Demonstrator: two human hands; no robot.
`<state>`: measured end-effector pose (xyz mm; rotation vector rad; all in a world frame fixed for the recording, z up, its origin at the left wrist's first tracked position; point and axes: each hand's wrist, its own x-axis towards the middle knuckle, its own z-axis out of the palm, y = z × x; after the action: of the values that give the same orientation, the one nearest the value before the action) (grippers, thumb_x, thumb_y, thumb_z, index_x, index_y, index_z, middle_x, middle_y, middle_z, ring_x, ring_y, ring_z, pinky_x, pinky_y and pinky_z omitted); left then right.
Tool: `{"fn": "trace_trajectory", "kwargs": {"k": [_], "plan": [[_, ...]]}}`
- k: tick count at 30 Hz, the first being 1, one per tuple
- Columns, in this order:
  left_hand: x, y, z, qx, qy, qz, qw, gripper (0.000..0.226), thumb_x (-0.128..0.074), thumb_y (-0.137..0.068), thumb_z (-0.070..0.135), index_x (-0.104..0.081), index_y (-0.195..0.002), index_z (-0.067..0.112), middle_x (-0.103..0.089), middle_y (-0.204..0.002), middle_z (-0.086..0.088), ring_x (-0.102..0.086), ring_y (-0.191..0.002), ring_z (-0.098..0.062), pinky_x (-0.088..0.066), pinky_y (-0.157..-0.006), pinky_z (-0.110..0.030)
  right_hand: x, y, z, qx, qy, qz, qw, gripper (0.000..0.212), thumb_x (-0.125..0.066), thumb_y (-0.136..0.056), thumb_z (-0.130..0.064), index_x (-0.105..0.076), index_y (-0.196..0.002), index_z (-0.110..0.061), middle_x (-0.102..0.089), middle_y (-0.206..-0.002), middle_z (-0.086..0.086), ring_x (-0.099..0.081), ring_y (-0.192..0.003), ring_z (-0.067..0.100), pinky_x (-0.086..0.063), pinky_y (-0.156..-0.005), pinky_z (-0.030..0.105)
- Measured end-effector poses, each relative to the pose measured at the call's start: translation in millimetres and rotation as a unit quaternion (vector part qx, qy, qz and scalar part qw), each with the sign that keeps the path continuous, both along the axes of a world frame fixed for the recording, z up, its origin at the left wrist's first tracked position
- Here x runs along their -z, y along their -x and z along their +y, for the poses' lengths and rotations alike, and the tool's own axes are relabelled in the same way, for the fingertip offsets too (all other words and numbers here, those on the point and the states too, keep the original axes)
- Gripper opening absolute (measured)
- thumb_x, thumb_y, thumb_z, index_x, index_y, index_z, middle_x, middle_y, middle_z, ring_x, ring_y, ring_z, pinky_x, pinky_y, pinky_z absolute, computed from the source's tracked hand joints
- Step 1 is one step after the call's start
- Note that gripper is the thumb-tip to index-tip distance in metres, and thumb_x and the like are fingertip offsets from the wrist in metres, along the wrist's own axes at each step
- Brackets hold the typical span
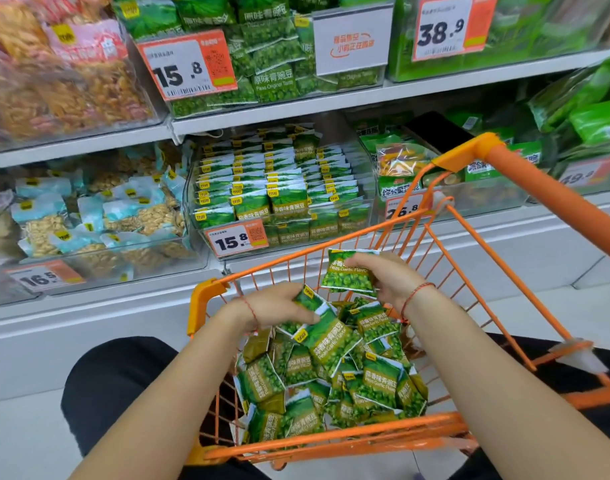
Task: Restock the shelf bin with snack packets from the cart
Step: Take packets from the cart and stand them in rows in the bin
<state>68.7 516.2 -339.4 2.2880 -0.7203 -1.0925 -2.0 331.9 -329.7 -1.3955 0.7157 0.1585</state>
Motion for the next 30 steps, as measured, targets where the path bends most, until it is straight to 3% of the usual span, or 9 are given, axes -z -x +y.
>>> {"fn": "trace_trajectory", "kwargs": {"k": [4, 8, 12, 14, 16, 18, 21, 25, 30], "plan": [[-21, -11, 20, 0.033, 0.013, -0.025, 0.999, 0.028, -0.069, -0.087, 0.025, -0.060, -0.104, 0.004, -0.065, -0.106, -0.018, -0.061, -0.095, -0.033, -0.048, -0.086, -0.044, -2, 4, -1, -0.033, 0.093, 0.019, 0.995, 0.078, -0.067, -0.087, -0.025, -0.021, -0.147, -0.008, -0.031, -0.148, 0.013, -0.039, -0.129, 0.031, -0.047, -0.092, 0.043], [-45, -23, 33, 0.003, 0.087, -0.024, 0.996, 0.016, -0.070, -0.086, 0.021, -0.063, -0.095, 0.010, -0.068, -0.092, -0.006, -0.065, -0.083, -0.020, -0.052, -0.075, -0.033, -7, 9, 7, -0.077, 0.014, 0.029, 0.997, 0.080, -0.066, -0.088, -0.017, -0.014, -0.149, -0.010, -0.011, -0.157, 0.008, -0.027, -0.138, 0.028, -0.055, -0.084, 0.042], [-56, -25, 24, -0.032, 0.152, -0.034, 0.987, 0.018, -0.069, -0.086, 0.014, -0.063, -0.101, 0.006, -0.070, -0.102, -0.004, -0.067, -0.094, -0.018, -0.054, -0.084, -0.032, -8, 12, 17, -0.141, -0.022, 0.032, 0.989, 0.060, -0.065, -0.088, -0.020, -0.035, -0.138, -0.005, -0.025, -0.154, 0.009, -0.032, -0.137, 0.025, -0.059, -0.076, 0.038], [-56, -25, 16, -0.025, 0.142, -0.094, 0.985, 0.015, -0.070, -0.085, 0.014, -0.064, -0.098, 0.010, -0.069, -0.099, -0.004, -0.066, -0.092, -0.019, -0.054, -0.082, -0.034, -8, 12, 18, -0.170, -0.073, 0.025, 0.982, 0.033, -0.059, -0.092, -0.030, -0.054, -0.119, -0.014, -0.055, -0.134, 0.007, -0.055, -0.118, 0.018, -0.058, -0.078, 0.039], [-57, -24, 8, -0.012, 0.118, -0.158, 0.980, 0.013, -0.071, -0.085, 0.019, -0.063, -0.094, 0.014, -0.067, -0.092, -0.003, -0.064, -0.085, -0.019, -0.052, -0.075, -0.033, -11, 14, 18, -0.179, -0.104, 0.016, 0.978, 0.027, -0.051, -0.093, -0.043, -0.058, -0.113, -0.027, -0.067, -0.107, -0.007, -0.065, -0.090, 0.007, -0.058, -0.082, 0.039], [-58, -21, 0, 0.003, 0.107, -0.203, 0.973, 0.012, -0.069, -0.085, 0.022, -0.061, -0.091, 0.015, -0.062, -0.084, 0.002, -0.059, -0.076, -0.014, -0.045, -0.064, -0.026, -13, 16, 17, -0.206, -0.102, 0.008, 0.973, 0.035, -0.054, -0.085, -0.052, -0.056, -0.115, -0.034, -0.063, -0.112, -0.012, -0.064, -0.094, 0.006, -0.057, -0.082, 0.037], [-58, -15, -11, 0.028, 0.098, -0.243, 0.965, 0.015, -0.068, -0.085, 0.023, -0.054, -0.082, 0.022, -0.053, -0.072, 0.012, -0.050, -0.064, -0.003, -0.034, -0.053, -0.018, -13, 17, 20, -0.225, -0.065, 0.002, 0.972, 0.077, -0.069, -0.073, -0.044, -0.038, -0.139, -0.018, -0.040, -0.141, -0.008, -0.040, -0.131, 0.012, -0.057, -0.080, 0.034], [-54, -15, -12, 0.025, 0.111, -0.247, 0.962, 0.016, -0.071, -0.083, 0.025, -0.057, -0.084, 0.018, -0.057, -0.074, 0.010, -0.055, -0.068, -0.008, -0.041, -0.056, -0.021, -11, 17, 21, -0.232, -0.030, 0.008, 0.972, 0.038, -0.072, -0.081, -0.028, -0.051, -0.111, -0.020, -0.053, -0.115, -0.012, -0.052, -0.106, 0.003, -0.055, -0.088, 0.040], [-48, -21, 13, -0.188, 0.272, -0.141, 0.933, 0.020, -0.073, -0.083, 0.026, -0.060, -0.088, 0.011, -0.067, -0.081, 0.002, -0.067, -0.075, -0.013, -0.054, -0.062, -0.022, -13, 13, 16, -0.167, -0.062, -0.001, 0.984, 0.081, -0.071, -0.081, -0.017, -0.021, -0.145, -0.014, -0.046, -0.116, -0.007, -0.049, -0.107, 0.010, -0.056, -0.085, 0.038]]}}
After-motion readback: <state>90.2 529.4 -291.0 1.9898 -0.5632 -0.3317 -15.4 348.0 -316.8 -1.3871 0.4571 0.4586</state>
